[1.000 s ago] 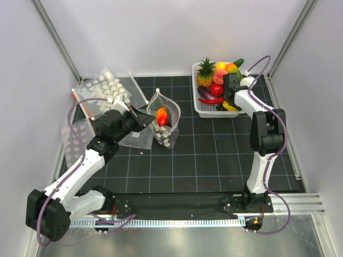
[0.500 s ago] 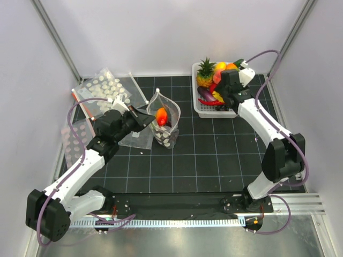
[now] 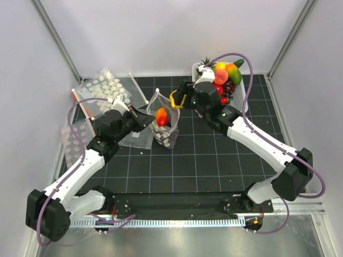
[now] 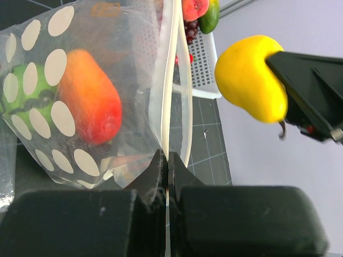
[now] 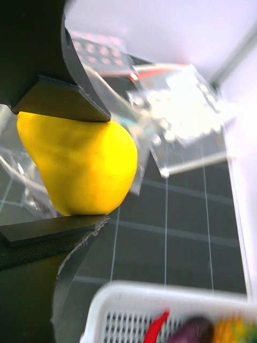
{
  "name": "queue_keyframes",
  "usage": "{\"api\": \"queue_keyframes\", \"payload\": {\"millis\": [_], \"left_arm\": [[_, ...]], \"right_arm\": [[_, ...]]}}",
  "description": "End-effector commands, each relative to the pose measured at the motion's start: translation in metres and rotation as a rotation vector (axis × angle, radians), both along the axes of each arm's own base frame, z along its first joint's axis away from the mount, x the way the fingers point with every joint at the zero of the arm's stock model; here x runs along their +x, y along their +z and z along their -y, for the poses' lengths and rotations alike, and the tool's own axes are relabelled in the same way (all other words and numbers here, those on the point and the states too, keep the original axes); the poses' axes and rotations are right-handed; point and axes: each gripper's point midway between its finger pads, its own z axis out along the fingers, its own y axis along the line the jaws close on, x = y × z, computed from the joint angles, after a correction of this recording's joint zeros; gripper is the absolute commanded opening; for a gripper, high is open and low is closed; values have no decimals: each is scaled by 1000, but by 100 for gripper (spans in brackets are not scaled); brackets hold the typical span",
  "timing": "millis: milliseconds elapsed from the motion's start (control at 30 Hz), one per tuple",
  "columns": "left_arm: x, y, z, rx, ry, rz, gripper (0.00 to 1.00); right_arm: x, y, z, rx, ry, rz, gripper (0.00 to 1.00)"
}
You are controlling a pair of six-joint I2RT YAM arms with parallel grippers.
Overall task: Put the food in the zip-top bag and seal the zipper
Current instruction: Place the fake fruit in the zipper food storage bag.
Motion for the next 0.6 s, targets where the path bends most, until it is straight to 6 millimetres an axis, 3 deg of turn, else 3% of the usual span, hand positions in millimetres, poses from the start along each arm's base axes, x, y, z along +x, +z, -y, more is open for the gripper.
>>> {"api": "queue_keyframes", "payload": {"millis": [0,267,300,400,500,567], "left_arm": [[1,14,-2,-13,1,51,0],[0,15,-1,-18,-2,51,0],[0,15,-2,-16,0,51,0],[0,16,-2,-16,3,52,1],[-1,15,-4,-22,11,50,1],[-1,15,-3,-30,8,48,0]], "right_arm": [[-22,32,-36,20,154,128,33],[-21,19,-88,-21,332,154,38],[-23,17,-92,-30,338,154,42],[-19,5,-97,-72,336,141,80],[-14,-5,-90,-105,297,128,96],[-15,-3,-87,-108,287,137,100]]}}
